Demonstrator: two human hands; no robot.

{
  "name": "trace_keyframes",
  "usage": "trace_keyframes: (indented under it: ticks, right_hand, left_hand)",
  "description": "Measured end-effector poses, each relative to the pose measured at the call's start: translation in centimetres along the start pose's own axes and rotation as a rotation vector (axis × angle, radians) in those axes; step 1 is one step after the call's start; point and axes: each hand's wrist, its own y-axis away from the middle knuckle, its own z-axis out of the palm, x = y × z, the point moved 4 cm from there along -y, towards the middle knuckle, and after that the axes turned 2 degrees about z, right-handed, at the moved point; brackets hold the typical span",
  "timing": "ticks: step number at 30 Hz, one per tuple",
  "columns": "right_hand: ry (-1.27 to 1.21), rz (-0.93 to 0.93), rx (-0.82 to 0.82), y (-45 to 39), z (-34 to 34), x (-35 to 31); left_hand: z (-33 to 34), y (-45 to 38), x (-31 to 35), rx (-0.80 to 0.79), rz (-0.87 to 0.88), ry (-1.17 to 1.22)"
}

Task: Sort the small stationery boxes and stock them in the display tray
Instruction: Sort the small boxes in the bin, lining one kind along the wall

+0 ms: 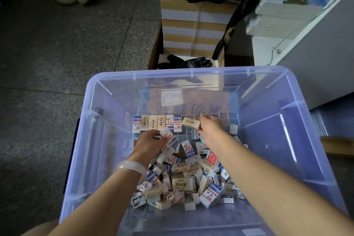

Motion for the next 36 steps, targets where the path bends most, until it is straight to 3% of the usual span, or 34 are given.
trace_keyframes:
  ticks: [2,5,8,13,20,27,31,33,36]
  right_hand:
    - [0.074,-0.042,-0.022,0.2,0.1,0.4]
    - [0.630,-0.447,-0.032,0.4,-0.5,-0.1]
    - [1.001,-0.699,-0.100,0.4,-0.4,0.3]
    - [1.163,-0.884,-0.065,0.5,0.8,-0.2]
    - [0.978,-0.716,0.072,0.0,2.3,-0.1]
    - [0.894,-0.745,-0.183,0.7,0.7,-1.4]
    - [0.779,-0.626,-0.568,2.5,0.8,-1.5]
    - [0.716,-0.561,-0.592,2.3,0.7,-1.1]
    - [0.577,-0.481,-0.503,1.6,-0.8,-1.3]
  left_hand:
    - [-0.2,-0.1,-0.1,0.016,-0.016,0.009]
    - [-0.2,-0.3,-0.4,0.006,-0.021,0.005]
    - [0.0,-0.3,-0.4,-0.004,0.007,-0.023]
    - [0.0,-0.3,-0.3,0.010,0.035,-0.032]
    - [-0.2,-0.6,-0.3,0.046,0.042,-0.063]
    - [-0.2,-0.2,1.2,0.038,0.074,-0.068]
    - [0.5,-1.0,3.4,0.020,0.105,-0.103]
    - [1.2,-1.3,4.4,-0.002,0.145,-0.166]
    - [2.3,-1.8,5.0,-0.024,0.175,-0.187]
